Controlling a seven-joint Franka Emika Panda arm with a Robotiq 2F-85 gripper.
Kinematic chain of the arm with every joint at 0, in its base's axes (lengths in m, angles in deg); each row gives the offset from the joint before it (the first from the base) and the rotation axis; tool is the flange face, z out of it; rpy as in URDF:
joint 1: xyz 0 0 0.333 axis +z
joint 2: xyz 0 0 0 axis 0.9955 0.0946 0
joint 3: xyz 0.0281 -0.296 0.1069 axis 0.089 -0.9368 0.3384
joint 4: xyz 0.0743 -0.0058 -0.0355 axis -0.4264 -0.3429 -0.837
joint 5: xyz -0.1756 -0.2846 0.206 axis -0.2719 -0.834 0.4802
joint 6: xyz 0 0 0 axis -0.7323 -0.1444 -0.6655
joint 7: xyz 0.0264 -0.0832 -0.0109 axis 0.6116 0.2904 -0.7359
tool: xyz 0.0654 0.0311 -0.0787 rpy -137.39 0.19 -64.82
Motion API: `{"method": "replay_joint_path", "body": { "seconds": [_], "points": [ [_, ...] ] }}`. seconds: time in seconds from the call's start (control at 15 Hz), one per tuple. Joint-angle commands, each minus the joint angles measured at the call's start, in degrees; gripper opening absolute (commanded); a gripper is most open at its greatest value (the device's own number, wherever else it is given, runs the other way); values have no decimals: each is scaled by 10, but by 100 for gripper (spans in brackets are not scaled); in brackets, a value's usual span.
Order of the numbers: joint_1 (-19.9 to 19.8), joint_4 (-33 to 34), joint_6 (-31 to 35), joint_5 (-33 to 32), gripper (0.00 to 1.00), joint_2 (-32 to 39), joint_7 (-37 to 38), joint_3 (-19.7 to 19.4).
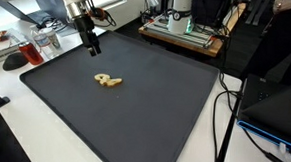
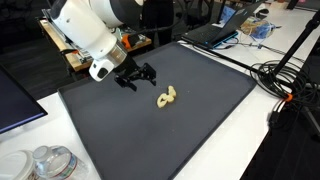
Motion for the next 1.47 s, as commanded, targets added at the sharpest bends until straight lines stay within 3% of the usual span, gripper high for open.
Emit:
{"method": "replay_joint_path", "body": {
  "seconds": [0.0, 0.4, 0.73, 0.87, 1.07, 1.4],
  "points": [
    [18, -109, 38, 46, 100, -86, -55, 2],
    [84, -213, 128, 81, 100, -175, -43, 1],
    [157, -288, 215, 31, 100, -249, 26, 13],
    [188, -308, 250, -19, 100, -270, 92, 21],
    [217, -323, 284, -145, 100, -276, 230, 32],
    [228, -296, 251, -383, 100, -268, 460, 27]
  ]
}}
